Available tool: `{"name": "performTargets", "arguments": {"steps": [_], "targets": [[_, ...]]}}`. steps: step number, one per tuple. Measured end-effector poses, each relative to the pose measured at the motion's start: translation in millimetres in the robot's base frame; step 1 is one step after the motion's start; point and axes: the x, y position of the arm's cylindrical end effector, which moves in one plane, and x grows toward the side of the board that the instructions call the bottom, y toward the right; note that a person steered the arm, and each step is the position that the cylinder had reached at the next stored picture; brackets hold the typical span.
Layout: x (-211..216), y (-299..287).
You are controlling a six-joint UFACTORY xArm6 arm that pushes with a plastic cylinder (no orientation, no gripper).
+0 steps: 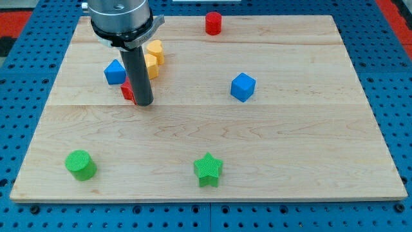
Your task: Slide the green star towards the top center
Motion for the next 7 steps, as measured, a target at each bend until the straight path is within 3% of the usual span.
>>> {"name": "performTargets", "arguments": {"steps": [1, 2, 3, 5, 7], "targets": [[22.2, 16.1], [44.1, 73.0], [57.7, 49.5], [124.5, 47.0], [175.3, 82.7]]}}
